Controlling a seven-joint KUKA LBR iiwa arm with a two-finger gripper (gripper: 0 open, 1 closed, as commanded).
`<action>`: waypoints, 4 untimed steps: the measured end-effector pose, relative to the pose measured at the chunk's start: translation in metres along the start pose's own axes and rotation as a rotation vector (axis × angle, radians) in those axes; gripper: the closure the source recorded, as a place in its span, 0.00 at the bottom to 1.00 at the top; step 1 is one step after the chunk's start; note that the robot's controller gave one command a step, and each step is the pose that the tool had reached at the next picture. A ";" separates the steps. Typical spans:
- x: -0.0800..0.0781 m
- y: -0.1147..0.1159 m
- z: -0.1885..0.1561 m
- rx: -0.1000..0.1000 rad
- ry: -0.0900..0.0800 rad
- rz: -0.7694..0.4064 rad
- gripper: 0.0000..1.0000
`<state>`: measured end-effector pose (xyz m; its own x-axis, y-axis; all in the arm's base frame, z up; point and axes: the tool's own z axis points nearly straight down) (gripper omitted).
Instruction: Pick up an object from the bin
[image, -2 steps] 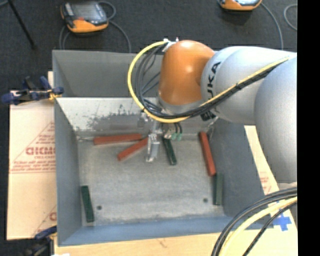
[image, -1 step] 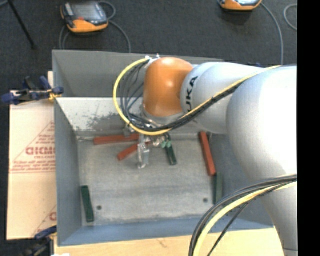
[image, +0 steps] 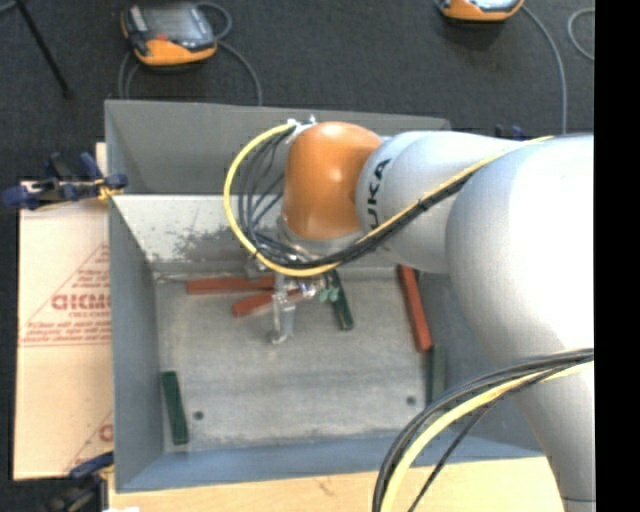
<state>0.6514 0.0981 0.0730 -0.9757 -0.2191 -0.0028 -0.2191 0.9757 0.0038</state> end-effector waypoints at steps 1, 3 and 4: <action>0.003 0.000 -0.014 0.002 -0.001 0.023 0.00; 0.017 0.010 0.000 0.002 -0.007 0.274 1.00; 0.019 0.010 -0.004 0.002 -0.001 0.274 1.00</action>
Offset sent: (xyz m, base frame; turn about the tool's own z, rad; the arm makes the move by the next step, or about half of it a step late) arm -0.0218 0.0061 -0.0030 0.2747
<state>0.6308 0.1036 0.0769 -0.9986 0.0535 -0.0034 0.0535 0.9986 0.0025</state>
